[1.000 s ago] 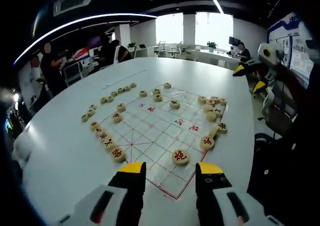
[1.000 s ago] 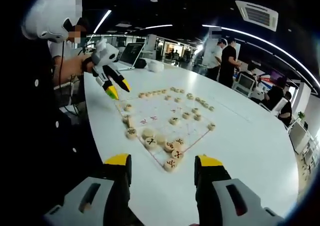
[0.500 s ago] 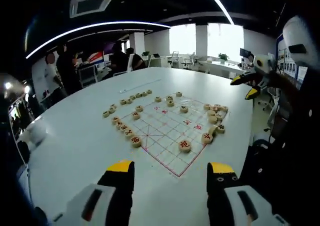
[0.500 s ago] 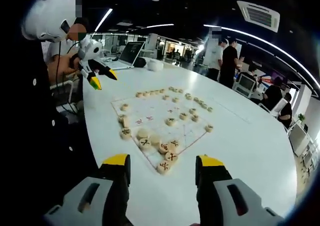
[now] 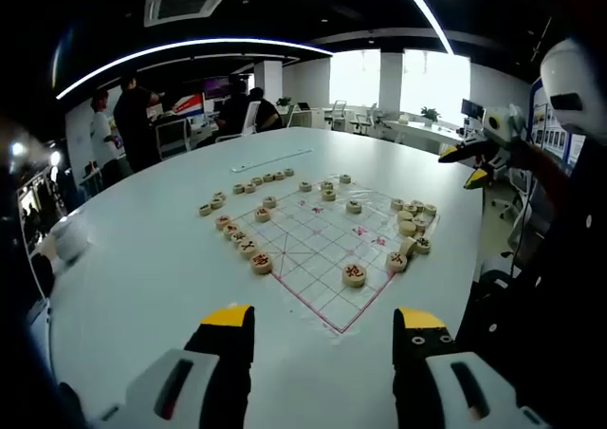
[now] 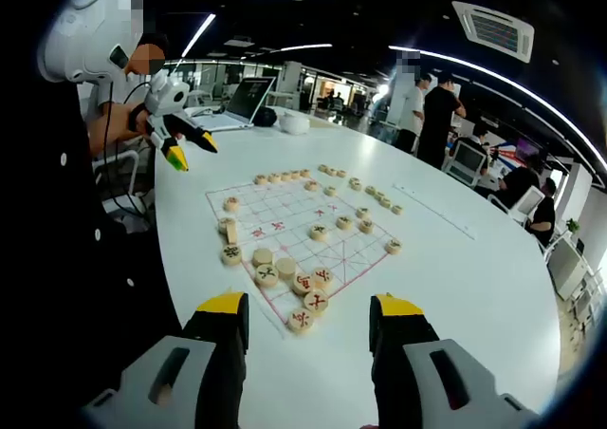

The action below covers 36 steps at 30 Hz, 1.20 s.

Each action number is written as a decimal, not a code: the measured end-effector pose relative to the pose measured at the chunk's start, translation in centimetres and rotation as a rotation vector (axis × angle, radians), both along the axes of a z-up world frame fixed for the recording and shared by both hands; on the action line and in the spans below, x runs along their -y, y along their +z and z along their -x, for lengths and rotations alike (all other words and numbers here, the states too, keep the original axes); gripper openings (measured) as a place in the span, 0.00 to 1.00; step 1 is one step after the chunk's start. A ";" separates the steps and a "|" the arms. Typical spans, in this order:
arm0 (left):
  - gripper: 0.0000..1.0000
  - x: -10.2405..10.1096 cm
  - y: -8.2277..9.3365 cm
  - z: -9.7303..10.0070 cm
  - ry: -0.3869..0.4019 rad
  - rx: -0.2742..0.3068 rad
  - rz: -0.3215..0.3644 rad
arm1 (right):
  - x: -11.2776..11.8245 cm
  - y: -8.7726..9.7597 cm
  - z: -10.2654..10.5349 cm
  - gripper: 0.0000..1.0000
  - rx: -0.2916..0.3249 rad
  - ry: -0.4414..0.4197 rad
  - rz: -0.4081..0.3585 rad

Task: Pick up the chess pieces one by one and place each piece onto its starting position on the chessboard, setting the pieces on their correct points until all the chess pieces are arranged in the starting layout

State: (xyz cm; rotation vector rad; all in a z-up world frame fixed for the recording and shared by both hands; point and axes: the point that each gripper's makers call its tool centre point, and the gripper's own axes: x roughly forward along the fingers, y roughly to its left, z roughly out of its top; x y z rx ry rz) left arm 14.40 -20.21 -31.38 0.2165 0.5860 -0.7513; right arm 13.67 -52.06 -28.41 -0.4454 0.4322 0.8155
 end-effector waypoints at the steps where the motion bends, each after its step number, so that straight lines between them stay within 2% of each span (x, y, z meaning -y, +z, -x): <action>1: 0.60 0.1 0.0 0.0 -0.002 0.000 -0.001 | 0.0 0.0 -0.1 0.51 0.000 0.002 0.004; 13: 0.59 1.3 -0.2 0.1 -0.043 -0.011 -0.001 | -0.6 0.2 -0.6 0.51 -0.001 0.035 0.027; 23: 0.58 3.5 -0.5 0.2 -0.109 -0.022 -0.004 | -0.9 0.5 -0.6 0.51 -0.001 0.047 0.040; 26: 0.57 4.8 -0.6 0.1 -0.148 -0.027 -0.010 | -0.9 0.4 -0.6 0.51 -0.002 0.048 0.039; 28: 0.55 6.5 -0.7 -0.2 -0.181 -0.038 -0.008 | -0.9 0.3 -0.6 0.51 -0.002 0.048 0.037; 33: 0.52 9.5 -1.7 -0.3 -0.281 -0.048 -0.067 | -0.7 0.2 -0.4 0.51 -0.001 0.043 0.031; 36: 0.48 11.2 -2.4 -0.4 -0.312 -0.066 -0.087 | -0.2 0.2 -0.1 0.51 0.000 0.035 0.030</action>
